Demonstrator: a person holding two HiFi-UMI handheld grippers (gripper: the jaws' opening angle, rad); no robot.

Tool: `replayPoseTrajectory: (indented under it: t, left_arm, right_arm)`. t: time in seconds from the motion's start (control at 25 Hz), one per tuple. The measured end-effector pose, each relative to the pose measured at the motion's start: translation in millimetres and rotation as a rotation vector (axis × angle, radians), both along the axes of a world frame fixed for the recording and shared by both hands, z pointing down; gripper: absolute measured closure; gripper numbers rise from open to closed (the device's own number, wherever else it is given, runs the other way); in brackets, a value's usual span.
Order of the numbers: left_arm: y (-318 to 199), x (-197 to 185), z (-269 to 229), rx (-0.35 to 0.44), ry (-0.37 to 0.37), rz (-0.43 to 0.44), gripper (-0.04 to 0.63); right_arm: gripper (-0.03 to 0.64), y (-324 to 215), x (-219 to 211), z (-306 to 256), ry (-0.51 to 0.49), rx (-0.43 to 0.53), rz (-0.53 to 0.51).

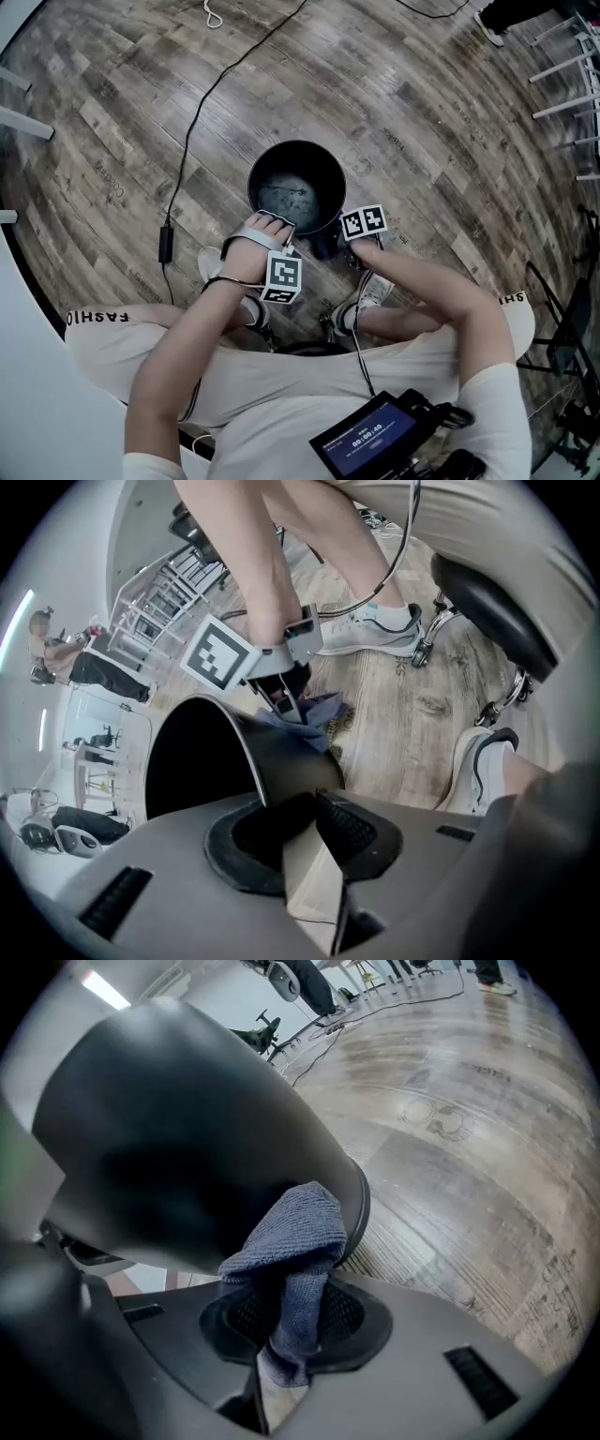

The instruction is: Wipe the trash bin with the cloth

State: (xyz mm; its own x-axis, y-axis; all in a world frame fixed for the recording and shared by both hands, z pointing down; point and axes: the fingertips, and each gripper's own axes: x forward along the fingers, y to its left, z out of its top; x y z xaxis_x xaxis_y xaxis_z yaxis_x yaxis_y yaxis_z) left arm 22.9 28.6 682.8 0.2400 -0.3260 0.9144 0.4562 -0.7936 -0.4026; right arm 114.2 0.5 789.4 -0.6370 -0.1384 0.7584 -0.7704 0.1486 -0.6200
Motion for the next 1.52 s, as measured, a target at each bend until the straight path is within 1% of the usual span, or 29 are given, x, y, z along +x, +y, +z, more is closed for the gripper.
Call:
replayPoseTrajectory:
  t: [0.2,0.32,0.44,0.56,0.64,0.72,0.84,0.92,1.0,1.08,1.2,1.32,1.36,1.4,1.52]
  left_arm:
    - [-2,1,-1,0.002,0.008,-0.008,0.491]
    - [-2,3,0,-0.002,0.014,-0.014,0.491]
    - [-3,4,0,-0.009,0.019,-0.025,0.491]
    - [-3,7,-1,-0.010,0.023,-0.037,0.489]
    - [-3,10,0,-0.008,0.024,-0.048,0.488]
    - [-1,12,1,-0.001,0.027,-0.055,0.488]
    - [0,11,0,0.007,0.037,-0.063,0.479]
    - [0,10,-2,-0.010,0.052,-0.078,0.477]
    - [2,10,-4,-0.043,0.063,-0.100,0.467]
    - [1,8,-4,-0.067,0.062,-0.126,0.438]
    - [-3,0,-4,-0.072,0.047,-0.146,0.417]
    - [-4,-6,-4,-0.027,0.014,-0.115,0.419]
    - [-5,-6,-4,-0.004,0.003,-0.097,0.431]
    - [-4,-5,-3,0.013,-0.005,-0.080,0.476]
    - [-2,-3,-3,0.015,-0.014,-0.063,0.489]
  right_arm:
    - [0.541,2,-3,46,0.035,-0.043,0.015]
    - [0.541,1,-2,70,0.051,-0.047,0.025]
    - [0.541,-2,0,77,0.041,-0.047,0.055]
    - [0.541,-6,4,70,0.072,-0.065,0.032]
    - [0.541,-6,7,56,0.073,-0.084,0.030]
    - [0.541,-3,10,33,0.042,-0.101,0.026]
    - [0.541,4,18,-12,0.018,-0.091,-0.038]
    - [0.541,6,24,-45,0.006,-0.076,-0.061]
    - [0.541,11,27,-77,-0.018,-0.062,-0.059]
    - [0.541,16,26,-105,-0.048,-0.049,-0.044]
    - [0.541,20,14,-139,-0.094,-0.033,-0.027]
    - [0.541,24,-6,-159,-0.137,-0.026,-0.036]
    - [0.541,25,-12,-163,-0.151,-0.026,-0.039]
    - [0.541,25,-18,-166,-0.166,-0.028,-0.039]
    - [0.541,18,-28,-168,-0.191,-0.024,-0.035]
